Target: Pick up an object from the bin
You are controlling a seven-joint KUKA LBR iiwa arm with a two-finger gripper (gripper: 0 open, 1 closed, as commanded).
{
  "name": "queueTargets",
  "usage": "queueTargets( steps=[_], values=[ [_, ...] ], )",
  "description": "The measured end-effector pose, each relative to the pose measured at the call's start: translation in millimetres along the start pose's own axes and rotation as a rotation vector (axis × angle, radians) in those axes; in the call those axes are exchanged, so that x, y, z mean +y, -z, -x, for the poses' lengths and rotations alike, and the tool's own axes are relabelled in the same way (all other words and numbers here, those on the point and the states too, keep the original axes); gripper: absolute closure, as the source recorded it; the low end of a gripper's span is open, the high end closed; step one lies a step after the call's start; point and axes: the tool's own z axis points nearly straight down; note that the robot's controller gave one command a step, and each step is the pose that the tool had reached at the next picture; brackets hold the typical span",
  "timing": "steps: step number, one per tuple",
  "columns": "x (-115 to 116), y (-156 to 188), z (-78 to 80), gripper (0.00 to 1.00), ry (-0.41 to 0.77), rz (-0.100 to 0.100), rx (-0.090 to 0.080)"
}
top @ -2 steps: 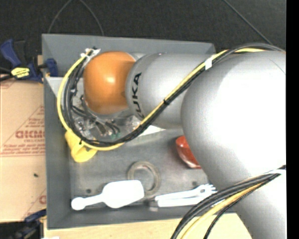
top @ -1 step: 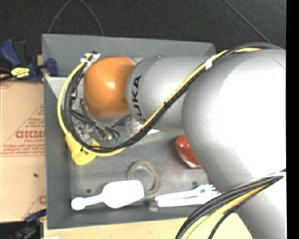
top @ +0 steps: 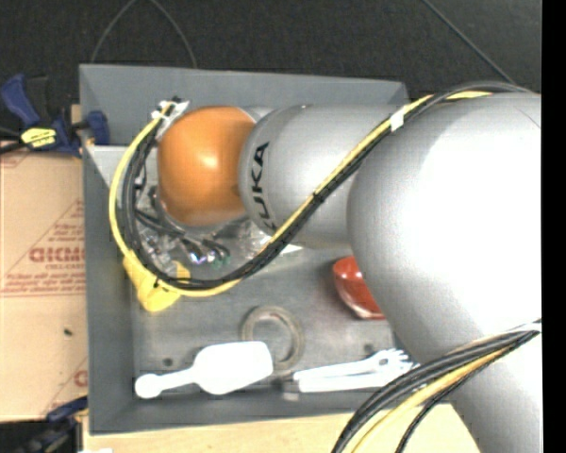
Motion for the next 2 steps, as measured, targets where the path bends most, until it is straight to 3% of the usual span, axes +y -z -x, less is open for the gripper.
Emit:
queueTargets(
  steps=[2],
  values=[
    [1.5, -0.4, -0.9, 1.00, -0.025, 0.001, -0.004]
  ],
)
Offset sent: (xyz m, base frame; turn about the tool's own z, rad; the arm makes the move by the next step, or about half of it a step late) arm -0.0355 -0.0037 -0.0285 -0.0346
